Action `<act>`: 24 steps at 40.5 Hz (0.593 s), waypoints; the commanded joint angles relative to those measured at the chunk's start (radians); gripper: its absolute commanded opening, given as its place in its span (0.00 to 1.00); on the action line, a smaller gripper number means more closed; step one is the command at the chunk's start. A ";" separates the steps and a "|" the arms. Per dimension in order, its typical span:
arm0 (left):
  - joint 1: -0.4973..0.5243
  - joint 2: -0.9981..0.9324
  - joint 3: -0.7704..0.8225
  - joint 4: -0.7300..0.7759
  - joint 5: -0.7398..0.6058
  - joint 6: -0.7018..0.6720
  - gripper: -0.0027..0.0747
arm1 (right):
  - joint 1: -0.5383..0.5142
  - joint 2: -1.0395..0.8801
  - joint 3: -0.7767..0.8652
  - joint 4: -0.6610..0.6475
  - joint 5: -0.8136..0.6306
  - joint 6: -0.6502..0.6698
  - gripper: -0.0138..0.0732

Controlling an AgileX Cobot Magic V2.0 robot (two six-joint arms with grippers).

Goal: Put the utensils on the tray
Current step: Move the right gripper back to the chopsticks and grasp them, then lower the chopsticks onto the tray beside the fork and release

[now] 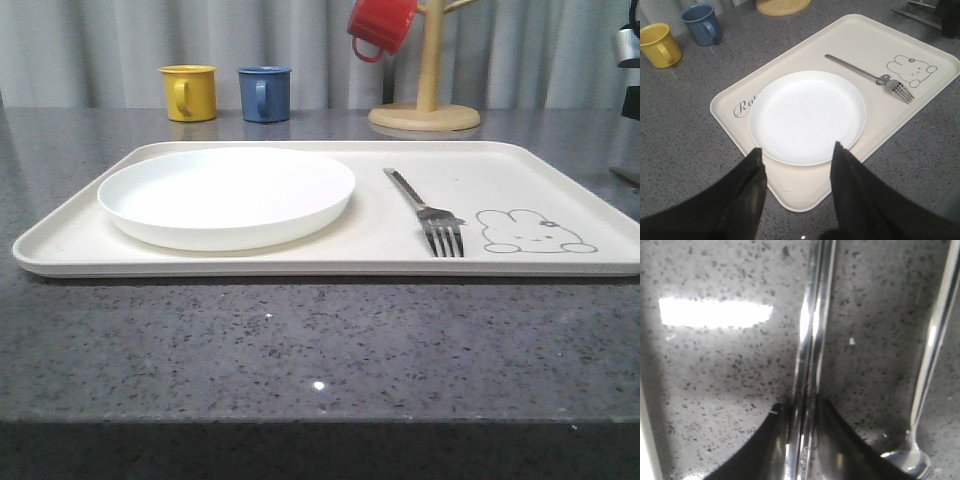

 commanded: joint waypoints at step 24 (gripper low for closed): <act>-0.008 -0.004 -0.024 -0.013 -0.073 -0.005 0.41 | 0.123 -0.120 -0.116 0.176 0.056 -0.014 0.22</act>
